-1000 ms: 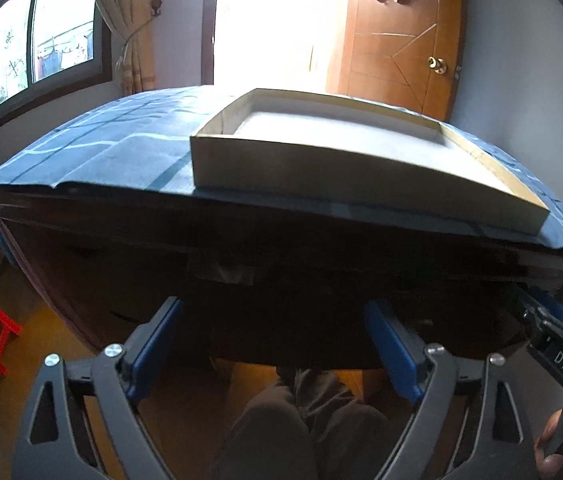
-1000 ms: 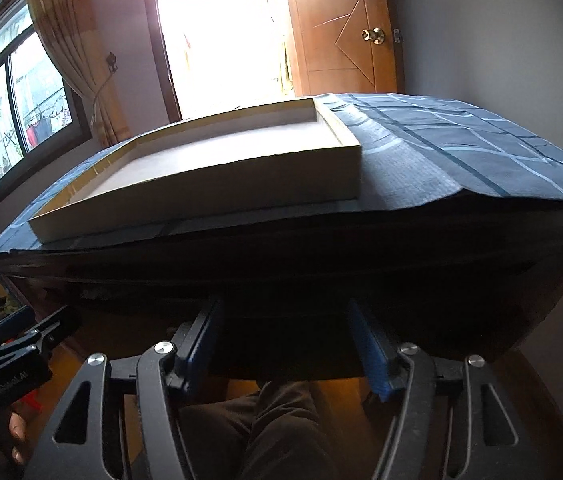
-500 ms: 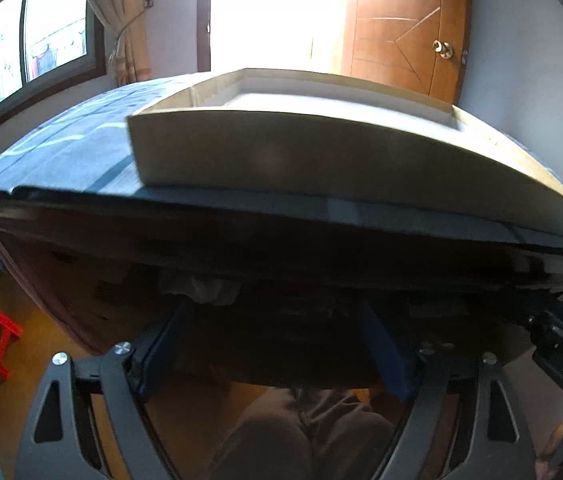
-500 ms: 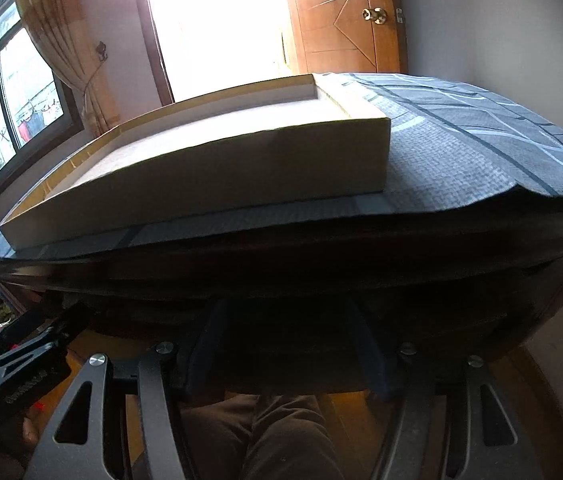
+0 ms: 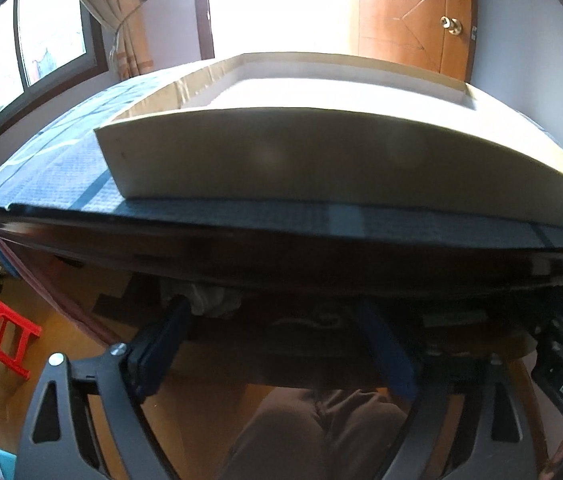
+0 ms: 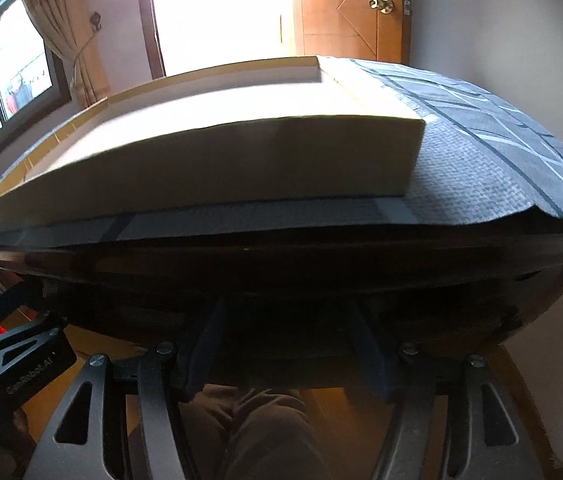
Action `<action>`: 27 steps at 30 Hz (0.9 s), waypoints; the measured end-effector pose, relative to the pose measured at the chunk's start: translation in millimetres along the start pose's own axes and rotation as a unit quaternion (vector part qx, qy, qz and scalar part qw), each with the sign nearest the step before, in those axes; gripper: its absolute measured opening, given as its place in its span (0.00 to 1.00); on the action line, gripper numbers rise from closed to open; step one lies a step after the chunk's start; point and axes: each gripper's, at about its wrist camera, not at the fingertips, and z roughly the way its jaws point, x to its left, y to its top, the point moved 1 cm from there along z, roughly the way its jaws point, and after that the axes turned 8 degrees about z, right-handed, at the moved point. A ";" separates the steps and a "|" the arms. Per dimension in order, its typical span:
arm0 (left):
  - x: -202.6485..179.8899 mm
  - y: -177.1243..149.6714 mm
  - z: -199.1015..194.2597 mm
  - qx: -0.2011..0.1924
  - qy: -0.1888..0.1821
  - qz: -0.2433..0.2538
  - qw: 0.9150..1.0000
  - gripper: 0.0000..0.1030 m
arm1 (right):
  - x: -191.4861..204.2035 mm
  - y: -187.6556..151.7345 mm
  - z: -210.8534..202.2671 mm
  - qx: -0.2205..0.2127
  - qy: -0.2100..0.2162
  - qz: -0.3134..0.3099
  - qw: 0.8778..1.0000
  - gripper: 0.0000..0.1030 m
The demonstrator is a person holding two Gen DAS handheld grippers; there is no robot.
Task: Take underwear out of drawer
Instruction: 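Lower both tools toward the open drawer of clothes under the table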
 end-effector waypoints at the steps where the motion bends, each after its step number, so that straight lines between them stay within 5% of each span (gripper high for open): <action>1: -0.5 0.7 0.4 0.001 0.001 0.001 1.000 0.87 | 0.6 0.1 0.5 0.002 -0.003 -0.002 1.000 0.64; 27: -1.2 -10.7 -6.2 -0.007 0.003 0.019 1.000 0.87 | 2.5 -11.9 -2.1 -0.014 -0.017 -0.011 1.000 0.64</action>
